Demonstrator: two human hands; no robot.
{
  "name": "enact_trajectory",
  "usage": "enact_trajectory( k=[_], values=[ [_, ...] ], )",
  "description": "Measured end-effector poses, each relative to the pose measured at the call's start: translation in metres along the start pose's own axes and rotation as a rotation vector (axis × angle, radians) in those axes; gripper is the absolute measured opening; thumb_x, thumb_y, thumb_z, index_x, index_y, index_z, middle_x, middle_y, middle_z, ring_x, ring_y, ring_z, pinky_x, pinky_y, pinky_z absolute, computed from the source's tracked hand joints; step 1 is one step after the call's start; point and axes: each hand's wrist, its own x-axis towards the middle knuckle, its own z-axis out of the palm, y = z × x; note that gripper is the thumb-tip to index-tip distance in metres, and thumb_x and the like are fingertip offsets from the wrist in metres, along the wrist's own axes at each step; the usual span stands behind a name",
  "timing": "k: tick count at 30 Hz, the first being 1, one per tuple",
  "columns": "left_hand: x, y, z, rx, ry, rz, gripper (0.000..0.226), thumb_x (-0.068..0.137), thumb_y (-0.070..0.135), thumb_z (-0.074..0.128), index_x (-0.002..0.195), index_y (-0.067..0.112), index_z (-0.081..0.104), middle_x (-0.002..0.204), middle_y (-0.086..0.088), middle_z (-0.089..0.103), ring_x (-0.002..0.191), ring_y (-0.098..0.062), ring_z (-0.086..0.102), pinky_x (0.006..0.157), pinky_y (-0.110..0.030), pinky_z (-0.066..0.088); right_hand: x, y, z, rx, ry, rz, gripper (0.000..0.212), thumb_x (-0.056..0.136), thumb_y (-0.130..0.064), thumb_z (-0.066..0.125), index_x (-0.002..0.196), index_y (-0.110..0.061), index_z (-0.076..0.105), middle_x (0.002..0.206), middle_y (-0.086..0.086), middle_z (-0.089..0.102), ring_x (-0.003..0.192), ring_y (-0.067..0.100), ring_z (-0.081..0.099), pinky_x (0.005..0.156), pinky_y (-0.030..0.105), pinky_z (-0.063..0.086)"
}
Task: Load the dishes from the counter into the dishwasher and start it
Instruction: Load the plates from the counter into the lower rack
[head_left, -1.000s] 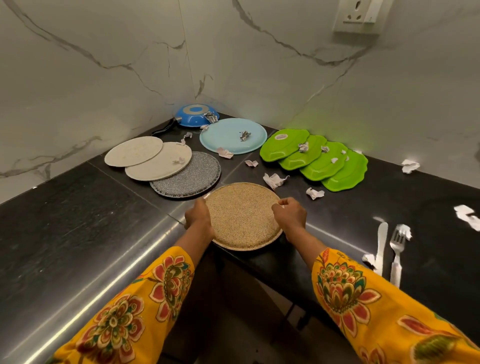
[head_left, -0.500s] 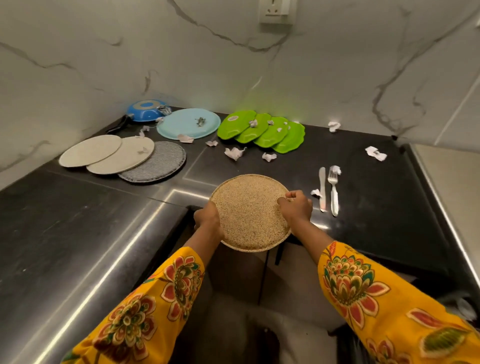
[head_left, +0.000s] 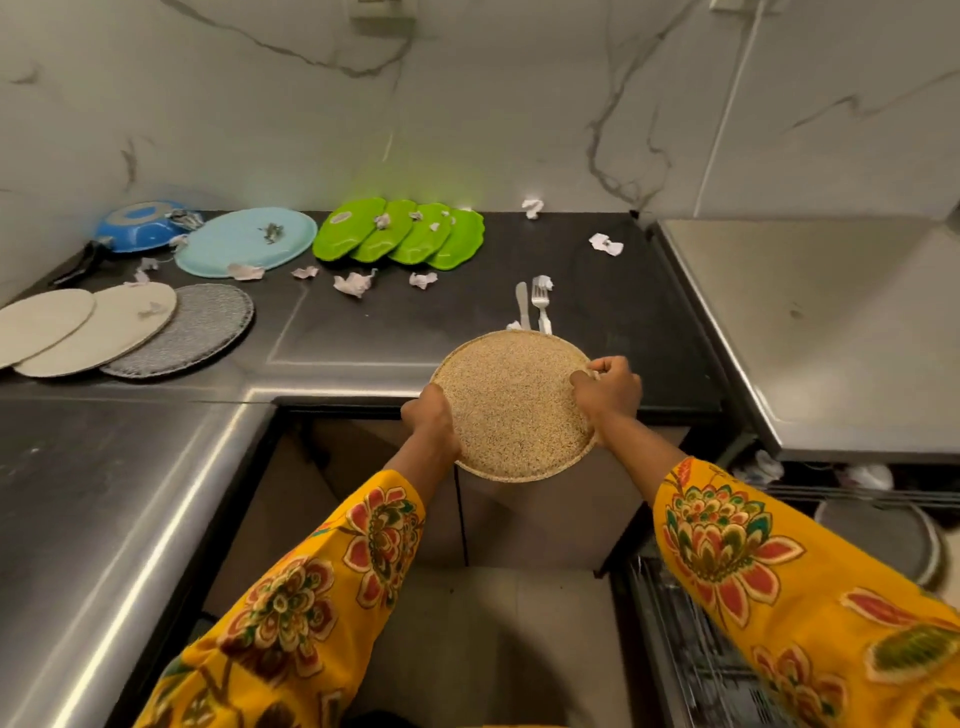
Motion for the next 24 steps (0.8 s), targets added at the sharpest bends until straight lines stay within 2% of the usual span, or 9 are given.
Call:
enact_trajectory(
  k=[4,7,10,12,14,16,18,21,24],
  values=[
    [-0.02,-0.021,0.03,0.018,-0.045,-0.03,0.032,0.097,0.012,0.039,0.127,0.002,0.044,0.105,-0.012,0.056,0.091,-0.025,0.054,0.089,-0.042,0.049,0.004,0.023,-0.042,0.012,0.058,0.036,0.033,0.08,-0.018,0.064,0.11,-0.008,0.053,0.12,0.015,0.049,0.11,0.029,0.05,0.094,0.035,0.042],
    [-0.04,-0.04,0.054,0.012,-0.085,-0.07,0.029,0.098,0.011,0.036,0.124,0.003,0.046,0.094,-0.009,0.055,0.08,-0.022,0.054,0.088,-0.038,0.047,0.01,0.043,-0.076,0.025,0.1,0.082,0.031,0.08,-0.017,0.062,0.109,-0.009,0.053,0.121,0.014,0.05,0.105,0.028,0.052,0.088,0.033,0.043],
    [-0.067,-0.059,0.078,0.003,-0.142,-0.108,0.02,0.102,0.012,0.03,0.112,0.011,0.046,0.103,-0.01,0.053,0.08,-0.021,0.051,0.089,-0.035,0.043,0.016,0.063,-0.111,0.029,0.161,0.104,0.031,0.08,-0.016,0.061,0.108,-0.008,0.054,0.119,0.016,0.055,0.103,0.031,0.054,0.084,0.033,0.043],
    [-0.083,-0.073,0.093,0.04,-0.187,-0.116,0.011,0.102,0.013,0.028,0.104,0.015,0.039,0.105,-0.01,0.049,0.077,-0.021,0.048,0.087,-0.033,0.04,0.02,0.078,-0.134,0.018,0.187,0.123,0.032,0.081,-0.016,0.06,0.111,-0.007,0.054,0.119,0.017,0.056,0.105,0.033,0.054,0.083,0.033,0.042],
    [-0.092,-0.089,0.109,0.161,-0.177,-0.093,0.003,0.1,0.015,0.035,0.102,0.014,0.035,0.11,-0.013,0.047,0.078,-0.024,0.044,0.082,-0.032,0.036,0.024,0.094,-0.158,0.019,0.201,0.15,0.035,0.084,-0.017,0.059,0.116,-0.007,0.053,0.122,0.017,0.054,0.109,0.033,0.053,0.084,0.033,0.042],
    [-0.101,-0.106,0.124,0.266,-0.175,-0.079,0.009,0.097,0.017,0.041,0.102,0.014,0.035,0.103,-0.009,0.042,0.067,-0.021,0.041,0.079,-0.032,0.036,0.027,0.112,-0.182,0.029,0.204,0.183,0.039,0.085,-0.019,0.059,0.122,-0.007,0.052,0.126,0.017,0.053,0.112,0.032,0.053,0.085,0.033,0.043],
    [-0.114,-0.125,0.139,0.289,-0.188,-0.097,0.005,0.098,0.017,0.04,0.099,0.013,0.038,0.09,-0.005,0.043,0.06,-0.014,0.035,0.073,-0.031,0.038,0.028,0.131,-0.206,0.042,0.214,0.212,0.043,0.086,-0.021,0.06,0.125,-0.006,0.052,0.128,0.016,0.053,0.113,0.031,0.053,0.086,0.032,0.043],
    [-0.139,-0.157,0.159,0.229,-0.211,-0.164,0.017,0.099,0.012,0.03,0.085,0.009,0.041,0.078,-0.001,0.045,0.066,-0.014,0.041,0.072,-0.028,0.039,0.026,0.16,-0.242,0.044,0.253,0.258,0.042,0.086,-0.026,0.06,0.123,-0.006,0.055,0.129,0.017,0.052,0.109,0.032,0.054,0.09,0.036,0.044],
    [-0.159,-0.19,0.179,0.265,-0.212,-0.152,0.012,0.097,0.01,0.03,0.096,0.009,0.042,0.079,-0.003,0.047,0.078,-0.018,0.049,0.077,-0.032,0.043,0.023,0.187,-0.276,0.035,0.278,0.294,0.043,0.088,-0.026,0.058,0.125,-0.005,0.057,0.127,0.017,0.055,0.113,0.033,0.053,0.091,0.036,0.043]
  ],
)
